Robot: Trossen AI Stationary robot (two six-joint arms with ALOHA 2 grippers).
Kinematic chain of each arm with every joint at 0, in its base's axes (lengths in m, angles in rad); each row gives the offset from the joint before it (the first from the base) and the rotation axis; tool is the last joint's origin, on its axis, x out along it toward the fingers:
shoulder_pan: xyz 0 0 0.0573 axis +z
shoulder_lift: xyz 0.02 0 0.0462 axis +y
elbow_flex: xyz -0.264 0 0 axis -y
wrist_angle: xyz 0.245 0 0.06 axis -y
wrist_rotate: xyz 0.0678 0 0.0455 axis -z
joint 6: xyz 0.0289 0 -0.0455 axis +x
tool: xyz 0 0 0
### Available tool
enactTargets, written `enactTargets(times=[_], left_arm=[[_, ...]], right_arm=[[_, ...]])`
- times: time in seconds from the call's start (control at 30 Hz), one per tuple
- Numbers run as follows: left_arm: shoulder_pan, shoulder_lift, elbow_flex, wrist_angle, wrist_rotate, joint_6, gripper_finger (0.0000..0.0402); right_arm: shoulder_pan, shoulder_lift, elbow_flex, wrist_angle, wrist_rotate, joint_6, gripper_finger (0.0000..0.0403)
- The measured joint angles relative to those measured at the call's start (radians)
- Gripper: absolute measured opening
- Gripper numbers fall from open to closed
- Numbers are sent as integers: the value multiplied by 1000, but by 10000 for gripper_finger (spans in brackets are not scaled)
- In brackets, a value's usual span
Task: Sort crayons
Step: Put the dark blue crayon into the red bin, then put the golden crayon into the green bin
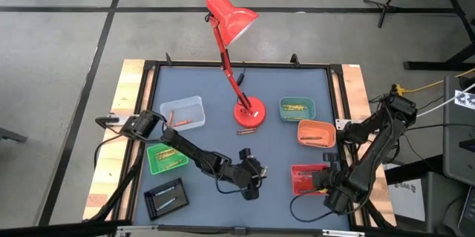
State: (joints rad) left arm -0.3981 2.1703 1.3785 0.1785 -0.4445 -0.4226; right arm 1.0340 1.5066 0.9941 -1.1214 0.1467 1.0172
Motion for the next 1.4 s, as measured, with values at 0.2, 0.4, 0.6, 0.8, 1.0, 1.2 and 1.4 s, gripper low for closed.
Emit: enactTargets(times=[0.2,0.4,0.6,0.8,1.0,1.2,1.4], left_arm=[[3,38,0,-3,-1,-82,144],[-1,66,0,22,-16,-100,144],[3,67,0,27,-63,-133,144],[14,68,0,57,-73,-151,144],[26,69,0,71,-72,-152,144],[30,69,0,71,-71,-153,144],[30,69,0,70,-71,-153,144]], right_arm=[[0,0,-7,4,1,0,57],[0,0,-7,5,1,0,86],[0,0,-7,5,2,0,92],[0,0,-7,5,2,-1,92],[0,0,-7,5,2,-1,92],[0,0,-7,5,2,-1,92],[0,0,-7,5,2,-1,92]])
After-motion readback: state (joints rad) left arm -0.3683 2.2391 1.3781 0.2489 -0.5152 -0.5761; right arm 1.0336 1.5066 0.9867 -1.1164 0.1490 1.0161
